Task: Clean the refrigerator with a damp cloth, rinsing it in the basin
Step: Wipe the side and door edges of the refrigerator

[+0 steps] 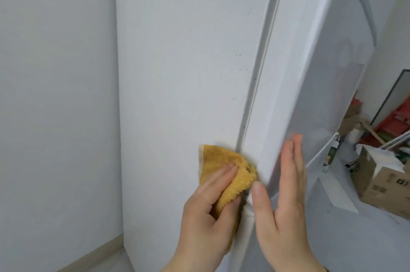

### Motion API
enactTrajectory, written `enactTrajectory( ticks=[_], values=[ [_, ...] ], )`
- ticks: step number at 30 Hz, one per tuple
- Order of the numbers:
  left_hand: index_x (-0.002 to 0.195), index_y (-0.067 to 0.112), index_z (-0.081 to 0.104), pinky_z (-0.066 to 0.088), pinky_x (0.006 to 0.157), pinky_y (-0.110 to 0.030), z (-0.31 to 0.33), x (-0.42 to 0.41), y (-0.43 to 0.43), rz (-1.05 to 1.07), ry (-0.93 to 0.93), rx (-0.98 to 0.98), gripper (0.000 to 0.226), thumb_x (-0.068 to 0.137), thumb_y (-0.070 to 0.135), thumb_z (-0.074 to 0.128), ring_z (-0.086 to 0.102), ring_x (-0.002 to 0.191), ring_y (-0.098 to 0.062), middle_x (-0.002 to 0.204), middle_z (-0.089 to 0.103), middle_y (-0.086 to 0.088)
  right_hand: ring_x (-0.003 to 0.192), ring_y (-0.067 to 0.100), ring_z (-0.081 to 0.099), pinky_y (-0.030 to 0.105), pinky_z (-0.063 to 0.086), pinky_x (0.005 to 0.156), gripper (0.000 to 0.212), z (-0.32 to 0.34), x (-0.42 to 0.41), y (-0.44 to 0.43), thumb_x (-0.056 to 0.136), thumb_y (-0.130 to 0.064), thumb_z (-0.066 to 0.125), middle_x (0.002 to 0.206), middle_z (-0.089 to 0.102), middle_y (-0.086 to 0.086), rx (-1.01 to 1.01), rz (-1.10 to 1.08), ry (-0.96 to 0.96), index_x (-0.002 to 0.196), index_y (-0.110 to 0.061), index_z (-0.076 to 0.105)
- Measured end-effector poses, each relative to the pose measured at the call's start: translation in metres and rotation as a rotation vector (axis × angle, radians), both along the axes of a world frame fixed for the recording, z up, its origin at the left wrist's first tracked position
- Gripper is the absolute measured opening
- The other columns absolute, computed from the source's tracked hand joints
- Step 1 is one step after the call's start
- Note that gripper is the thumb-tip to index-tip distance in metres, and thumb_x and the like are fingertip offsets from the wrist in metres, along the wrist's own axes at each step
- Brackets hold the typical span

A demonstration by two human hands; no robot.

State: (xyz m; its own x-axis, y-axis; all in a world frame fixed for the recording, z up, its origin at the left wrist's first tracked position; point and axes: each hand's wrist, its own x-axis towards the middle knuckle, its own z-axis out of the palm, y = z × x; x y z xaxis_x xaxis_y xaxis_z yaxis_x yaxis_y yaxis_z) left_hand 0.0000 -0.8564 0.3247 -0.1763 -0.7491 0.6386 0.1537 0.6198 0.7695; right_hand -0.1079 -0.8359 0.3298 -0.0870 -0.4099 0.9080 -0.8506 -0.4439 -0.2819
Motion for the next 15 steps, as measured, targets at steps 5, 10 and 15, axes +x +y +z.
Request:
enactTrajectory(
  ticks=[5,10,15],
  values=[
    [0.117,0.043,0.054,0.031,0.095,-0.002,-0.028,-0.008,-0.030,0.085,-0.014,-0.459,0.043,0.080,0.023,0.051,0.046,0.116,0.012,0.121,0.051,0.037,0.139,-0.005,-0.003,0.010,0.000,0.111,0.051,-0.011,-0.009,-0.017,0.095,-0.051,0.018,0.148,-0.008,-0.033,-0.130,0.020,0.068,0.141,-0.048,-0.004],
    [0.102,0.025,0.060,0.036,0.088,-0.002,0.030,-0.004,-0.056,0.270,-0.033,-0.745,0.036,0.073,0.009,0.047,0.054,0.095,0.000,0.108,0.056,0.009,0.140,-0.003,0.000,0.012,0.004,0.112,0.050,-0.013,-0.011,-0.024,0.097,-0.048,0.018,0.151,-0.006,-0.029,-0.185,-0.015,0.097,0.143,-0.043,-0.002],
    [0.099,0.014,0.072,0.040,0.092,-0.016,0.190,-0.009,-0.070,0.301,0.053,-0.768,0.032,0.076,0.001,0.052,0.057,0.099,-0.009,0.104,0.066,0.002,0.140,-0.002,0.004,0.011,0.009,0.111,0.051,-0.013,-0.009,-0.028,0.097,-0.044,0.023,0.152,-0.002,-0.026,-0.236,-0.042,0.088,0.144,-0.040,0.003]
  ],
)
